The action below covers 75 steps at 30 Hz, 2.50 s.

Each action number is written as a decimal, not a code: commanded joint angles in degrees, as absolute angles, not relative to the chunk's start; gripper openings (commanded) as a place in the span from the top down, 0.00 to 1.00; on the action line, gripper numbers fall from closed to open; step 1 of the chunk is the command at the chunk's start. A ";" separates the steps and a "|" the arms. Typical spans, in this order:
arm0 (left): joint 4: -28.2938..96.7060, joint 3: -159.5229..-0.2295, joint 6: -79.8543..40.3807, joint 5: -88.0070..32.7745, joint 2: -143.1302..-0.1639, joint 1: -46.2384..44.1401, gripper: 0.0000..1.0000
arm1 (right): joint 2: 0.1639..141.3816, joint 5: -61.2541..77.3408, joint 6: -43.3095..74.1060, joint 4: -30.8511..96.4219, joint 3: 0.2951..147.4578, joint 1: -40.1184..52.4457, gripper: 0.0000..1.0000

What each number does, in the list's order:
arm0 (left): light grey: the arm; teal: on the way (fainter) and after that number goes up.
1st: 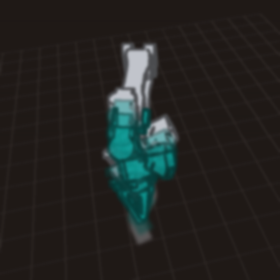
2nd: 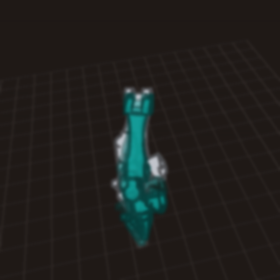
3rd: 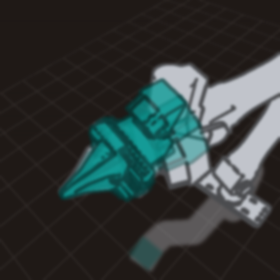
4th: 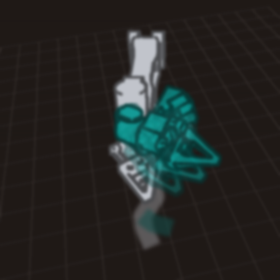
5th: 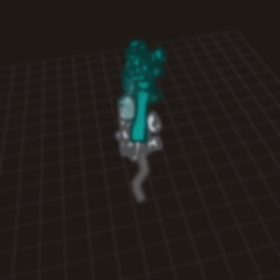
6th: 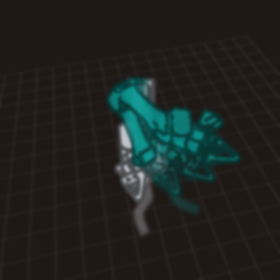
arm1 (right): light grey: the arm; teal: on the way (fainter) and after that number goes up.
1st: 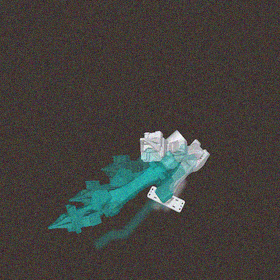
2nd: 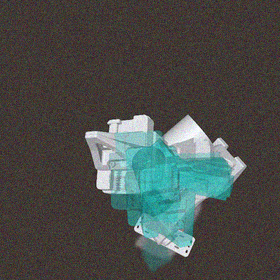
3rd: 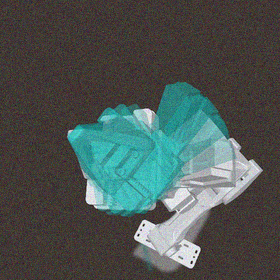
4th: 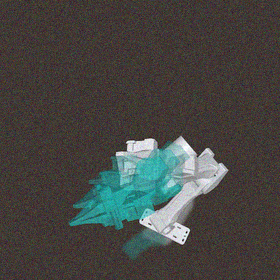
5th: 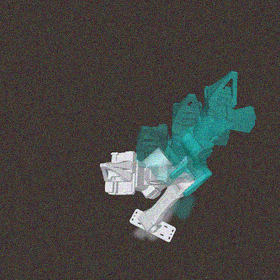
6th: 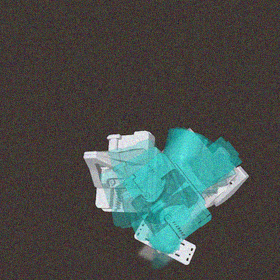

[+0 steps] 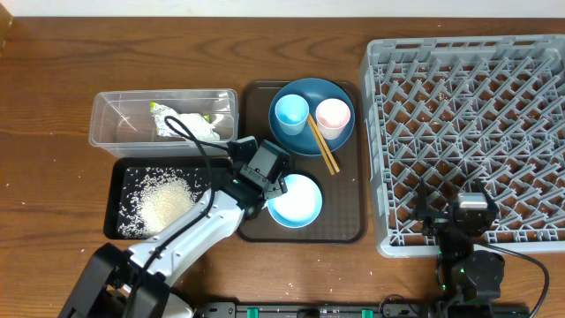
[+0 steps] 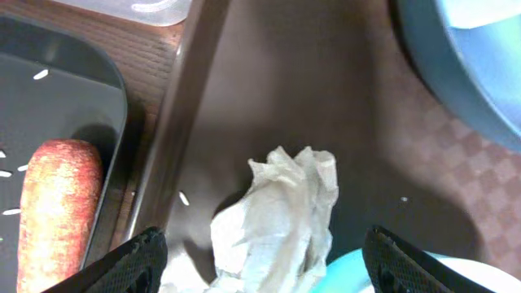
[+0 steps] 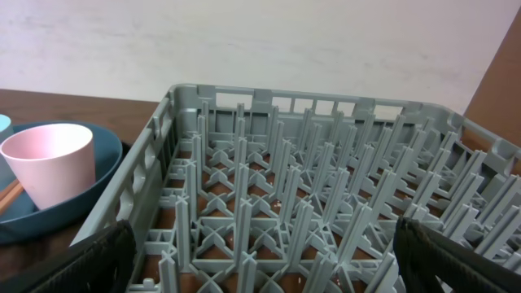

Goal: Sort waste into correct bins and load items into the dishwasher rack

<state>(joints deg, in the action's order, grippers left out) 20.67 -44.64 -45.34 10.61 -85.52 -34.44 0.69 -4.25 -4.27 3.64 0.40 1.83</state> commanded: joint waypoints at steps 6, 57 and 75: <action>22.20 -44.36 -44.77 4.08 -86.00 -34.46 0.28 | 0.71 -4.03 -4.80 3.88 0.32 1.48 0.01; 24.16 -45.98 -35.00 5.39 -78.28 -34.30 0.94 | 0.71 -4.03 -4.80 3.88 0.32 1.48 0.01; 7.16 -46.63 -28.67 9.69 -72.75 -12.32 0.94 | 0.71 -4.03 -4.80 3.88 0.32 1.45 0.01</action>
<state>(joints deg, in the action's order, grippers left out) 9.69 -45.80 -30.00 9.21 -69.14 -15.62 0.71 -4.25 -4.29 3.62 0.40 1.83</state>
